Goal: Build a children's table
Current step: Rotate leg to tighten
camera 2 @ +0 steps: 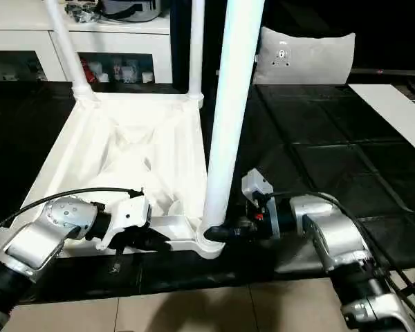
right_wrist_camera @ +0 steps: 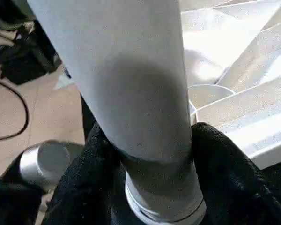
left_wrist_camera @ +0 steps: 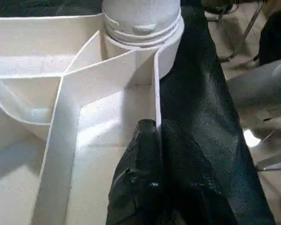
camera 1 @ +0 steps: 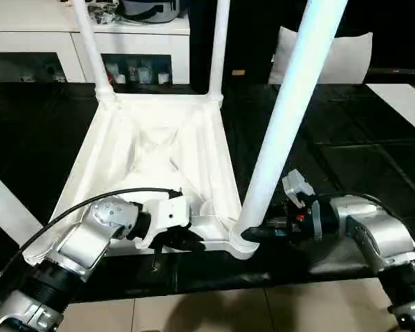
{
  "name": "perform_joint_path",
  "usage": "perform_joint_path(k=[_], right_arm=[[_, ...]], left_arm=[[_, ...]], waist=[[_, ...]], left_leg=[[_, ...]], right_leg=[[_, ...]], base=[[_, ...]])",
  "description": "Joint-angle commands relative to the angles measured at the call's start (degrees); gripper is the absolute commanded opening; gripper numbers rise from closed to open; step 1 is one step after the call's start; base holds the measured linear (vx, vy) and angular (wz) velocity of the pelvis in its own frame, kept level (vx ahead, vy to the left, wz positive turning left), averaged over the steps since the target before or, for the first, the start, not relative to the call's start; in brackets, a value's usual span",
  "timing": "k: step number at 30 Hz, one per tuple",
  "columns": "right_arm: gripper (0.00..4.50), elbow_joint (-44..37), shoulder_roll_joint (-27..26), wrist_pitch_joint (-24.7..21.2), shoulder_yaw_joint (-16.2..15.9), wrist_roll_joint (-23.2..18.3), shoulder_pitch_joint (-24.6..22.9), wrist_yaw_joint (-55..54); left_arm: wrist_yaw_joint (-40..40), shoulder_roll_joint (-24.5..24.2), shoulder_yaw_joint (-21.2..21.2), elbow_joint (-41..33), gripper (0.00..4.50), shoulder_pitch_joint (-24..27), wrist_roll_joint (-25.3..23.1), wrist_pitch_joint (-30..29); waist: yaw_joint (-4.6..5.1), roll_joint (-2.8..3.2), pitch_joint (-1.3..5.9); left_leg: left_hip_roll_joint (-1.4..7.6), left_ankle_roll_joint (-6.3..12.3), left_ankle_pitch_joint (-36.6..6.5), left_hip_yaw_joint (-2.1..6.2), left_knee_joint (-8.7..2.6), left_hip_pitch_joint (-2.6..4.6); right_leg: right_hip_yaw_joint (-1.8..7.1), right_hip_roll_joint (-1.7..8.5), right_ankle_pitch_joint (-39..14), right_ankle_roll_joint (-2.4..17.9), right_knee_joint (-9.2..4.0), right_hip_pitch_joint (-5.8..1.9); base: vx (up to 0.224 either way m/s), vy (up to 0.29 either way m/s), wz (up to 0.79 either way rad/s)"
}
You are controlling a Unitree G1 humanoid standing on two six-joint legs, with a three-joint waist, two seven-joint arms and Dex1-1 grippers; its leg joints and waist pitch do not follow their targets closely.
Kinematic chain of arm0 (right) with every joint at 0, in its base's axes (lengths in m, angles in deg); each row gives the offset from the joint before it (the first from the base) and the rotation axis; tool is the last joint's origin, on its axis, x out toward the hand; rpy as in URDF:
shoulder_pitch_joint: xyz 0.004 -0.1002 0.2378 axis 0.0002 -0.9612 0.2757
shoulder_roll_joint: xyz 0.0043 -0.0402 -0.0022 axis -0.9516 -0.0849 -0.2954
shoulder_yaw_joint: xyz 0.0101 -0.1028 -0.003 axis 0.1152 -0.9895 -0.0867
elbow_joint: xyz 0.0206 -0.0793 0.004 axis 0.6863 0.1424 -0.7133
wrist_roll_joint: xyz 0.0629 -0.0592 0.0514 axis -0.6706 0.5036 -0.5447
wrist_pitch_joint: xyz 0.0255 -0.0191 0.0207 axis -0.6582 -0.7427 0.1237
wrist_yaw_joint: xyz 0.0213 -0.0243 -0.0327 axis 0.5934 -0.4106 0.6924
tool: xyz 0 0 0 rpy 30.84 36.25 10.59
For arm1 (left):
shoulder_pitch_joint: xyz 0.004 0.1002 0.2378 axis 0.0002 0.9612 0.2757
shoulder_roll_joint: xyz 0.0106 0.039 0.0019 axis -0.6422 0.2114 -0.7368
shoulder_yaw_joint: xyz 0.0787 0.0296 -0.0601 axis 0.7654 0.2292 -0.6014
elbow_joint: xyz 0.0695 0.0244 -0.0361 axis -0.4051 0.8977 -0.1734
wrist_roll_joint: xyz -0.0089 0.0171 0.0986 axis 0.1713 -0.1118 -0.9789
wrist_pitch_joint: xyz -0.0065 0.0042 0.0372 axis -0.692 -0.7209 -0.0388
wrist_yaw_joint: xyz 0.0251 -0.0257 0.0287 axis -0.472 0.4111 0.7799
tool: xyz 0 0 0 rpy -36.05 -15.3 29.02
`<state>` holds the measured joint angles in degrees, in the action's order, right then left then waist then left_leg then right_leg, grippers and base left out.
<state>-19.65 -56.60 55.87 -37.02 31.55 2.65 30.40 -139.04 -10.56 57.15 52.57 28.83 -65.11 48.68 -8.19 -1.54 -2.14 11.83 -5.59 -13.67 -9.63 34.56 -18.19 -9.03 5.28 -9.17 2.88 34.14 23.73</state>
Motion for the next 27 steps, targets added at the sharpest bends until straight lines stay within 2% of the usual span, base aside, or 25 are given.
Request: perform_joint_path(k=[1,5,6,7,8,9,10,11,12,13,14,15,16,17,18,19,20,21,22,24,27], right_arm=[[2.08,-1.65,-1.45,-1.49,-0.73,0.11,0.08,-3.31],[2.03,-1.07,-6.80,-3.91,1.64,3.71,1.05,-18.32],[2.01,-0.91,-7.39,-4.29,1.94,4.02,1.22,-19.83],[1.99,-0.33,-9.10,-5.61,3.03,4.89,1.80,-24.17],[1.98,-0.33,-9.10,-5.61,3.03,4.89,1.80,-24.17],[1.98,1.71,-12.90,-7.51,5.38,7.52,3.34,-34.66],[1.98,1.79,-13.04,-7.57,5.47,7.55,3.39,-34.98],[1.98,3.66,-15.67,-6.56,6.98,8.40,4.19,-40.85],[1.98,4.15,-16.25,-5.52,7.20,8.59,4.26,-41.96],[1.98,5.11,-17.49,-3.84,7.89,8.05,4.22,-43.21],[1.98,5.16,-17.71,-3.76,8.02,7.90,4.18,-43.34],[2.52,4.83,-17.77,-3.87,7.93,8.03,3.95,-43.36],[2.52,3.93,-18.06,-3.58,8.00,7.84,3.40,-43.06],[2.65,3.46,-18.24,-3.77,8.11,7.60,3.16,-42.89],[2.68,3.46,-18.24,-3.77,8.11,7.60,3.16,-42.89],[2.84,2.08,-18.67,-4.54,8.40,7.02,2.55,-42.62],[2.92,1.53,-18.52,-4.53,8.20,7.20,2.26,-42.39],[2.92,1.37,-18.40,-4.47,8.11,7.30,2.16,-42.29],[3.01,1.03,-18.17,-4.22,7.87,7.49,1.90,-42.35],[3.26,0.99,-17.88,-3.68,7.66,7.32,1.78,-42.06],[3.48,0.17,-15.34,-2.93,6.36,6.42,1.06,-37.53]], left_arm=[[1.66,2.40,1.14,-1.88,0.00,0.13,1.31,-2.14],[10.68,7.47,-1.77,-1.44,0.00,-0.86,0.82,-7.97],[11.62,8.02,-2.09,-1.36,0.00,-0.99,0.76,-8.45],[13.60,9.43,-2.92,-1.53,0.00,-1.17,0.83,-9.88],[13.60,9.43,-2.92,-1.53,0.00,-1.17,0.83,-9.88],[19.13,12.73,-4.64,-1.48,0.00,-1.74,0.19,-12.66],[19.35,12.86,-4.70,-1.47,0.00,-1.77,0.16,-12.77],[24.54,15.96,-6.13,-0.70,0.00,-2.28,-0.51,-14.71],[25.85,16.85,-6.47,-0.37,0.00,-2.41,-0.64,-15.11],[27.99,18.49,-6.70,0.42,0.00,-2.72,-0.97,-15.56],[28.27,18.70,-6.65,0.48,0.00,-2.76,-1.03,-15.67],[28.38,18.72,-6.40,0.56,0.00,-2.81,-1.28,-15.52],[28.28,18.55,-6.02,0.69,0.00,-2.90,-1.73,-15.11],[28.16,18.47,-5.89,0.70,0.00,-2.93,-1.92,-14.95],[28.16,18.47,-5.89,0.70,0.00,-2.93,-1.92,-14.95],[27.78,18.09,-5.69,0.54,0.00,-2.92,-2.26,-14.52],[27.41,17.71,-5.62,0.41,0.00,-2.84,-2.37,-14.31],[27.17,17.50,-5.56,0.35,0.00,-2.80,-2.40,-14.15],[26.64,16.96,-5.40,0.05,0.00,-2.63,-2.56,-13.93],[26.36,16.67,-5.30,-0.19,0.00,-2.48,-2.42,-13.95],[24.60,15.29,-4.78,-0.74,0.00,-1.94,-1.98,-13.38]], waist=[[0.44,-0.31,3.17],[0.85,-0.12,2.66],[1.17,-0.26,2.60],[1.70,-0.41,2.68],[2.38,-0.26,2.77],[2.68,-0.27,2.85],[3.63,-0.14,2.91],[4.01,0.04,3.25],[4.33,0.27,3.34],[4.55,0.54,3.10],[4.70,0.30,3.18],[4.66,0.20,3.33],[4.61,0.15,3.40],[4.44,0.33,3.43],[4.44,0.25,3.46],[4.19,0.59,3.48],[3.96,0.37,3.78],[3.82,0.41,3.90],[3.46,0.70,3.85],[3.25,0.66,3.81],[2.92,0.86,3.50]], left_leg=[[1.34,2.44,-4.15,0.10,-4.05,-1.18],[0.78,1.33,-7.38,-0.02,-3.97,-0.52],[0.67,0.98,-7.76,-0.01,-3.91,-0.67],[0.37,0.50,-8.54,0.15,-3.75,-0.79],[0.29,0.49,-9.03,0.36,-3.75,-0.98],[0.30,0.57,-9.07,0.43,-3.74,-1.09],[0.37,0.33,-8.92,0.54,-3.75,-1.33],[0.59,0.69,-8.55,0.81,-3.88,-1.51],[0.90,0.69,-7.96,0.86,-3.97,-1.50],[0.38,1.26,-8.66,0.57,-3.76,-0.99],[0.31,1.60,-8.56,0.47,-3.74,-0.99],[0.53,2.22,-7.32,0.71,-3.94,-1.34],[0.67,2.53,-6.54,0.73,-3.99,-1.36],[0.94,3.06,-5.28,0.64,-4.04,-1.07],[0.97,3.27,-4.64,0.61,-4.01,-1.12],[1.05,3.53,-3.40,0.67,-4.05,-1.18],[1.05,4.02,-1.10,0.66,-3.92,-1.54],[1.15,4.16,0.17,0.71,-3.90,-1.48],[1.27,4.89,2.19,0.64,-3.82,-1.42],[1.24,5.02,2.43,0.56,-3.84,-1.46],[1.17,4.33,-0.92,0.38,-4.07,-1.27]], right_leg=[[3.82,3.63,-21.66,2.46,-4.66,-4.05],[3.16,3.51,-30.74,-1.13,-6.46,-3.49],[2.94,3.42,-31.56,-1.82,-6.61,-3.56],[2.34,3.32,-33.11,-3.41,-7.06,-3.71],[1.99,3.32,-33.36,-4.23,-7.19,-3.88],[1.92,3.31,-33.13,-4.67,-7.29,-4.00],[1.57,3.18,-31.97,-4.50,-7.33,-4.05],[1.51,3.50,-30.10,-4.53,-7.28,-4.58],[1.60,3.69,-28.37,-3.65,-6.98,-4.55],[1.47,3.52,-28.31,-3.03,-7.46,-3.96],[1.60,3.52,-28.27,-2.80,-7.53,-3.99],[1.87,3.57,-26.26,-1.87,-6.90,-4.40],[2.08,3.52,-24.86,-1.44,-6.62,-4.38],[2.57,3.58,-22.23,0.03,-6.18,-4.06],[2.77,3.56,-21.04,0.77,-5.85,-4.05],[3.04,3.68,-19.35,2.14,-5.36,-4.18],[3.25,3.69,-16.18,2.98,-4.77,-4.64],[3.38,3.71,-14.14,3.69,-4.34,-4.64],[3.54,3.69,-10.35,5.40,-3.81,-4.51],[3.59,3.69,-9.77,6.01,-3.67,-4.60],[3.47,3.74,-14.44,5.00,-4.46,-4.65]], base=[[0.000,0.000,0.00],[0.000,0.000,0.00],[0.000,0.000,0.00],[0.000,0.000,0.00],[0.000,0.000,0.00],[0.000,0.000,0.00],[0.000,0.000,0.00],[0.000,0.000,0.00],[0.000,0.000,0.00],[0.000,0.000,0.00],[0.000,0.000,0.00],[0.000,0.000,0.00],[0.000,0.000,0.00],[0.000,0.000,0.00],[0.054,-0.015,0.09],[0.055,-0.021,0.04],[0.055,-0.021,0.04],[0.000,0.000,0.00],[0.000,0.000,0.00],[0.000,0.000,0.00],[0.000,0.000,0.00]])
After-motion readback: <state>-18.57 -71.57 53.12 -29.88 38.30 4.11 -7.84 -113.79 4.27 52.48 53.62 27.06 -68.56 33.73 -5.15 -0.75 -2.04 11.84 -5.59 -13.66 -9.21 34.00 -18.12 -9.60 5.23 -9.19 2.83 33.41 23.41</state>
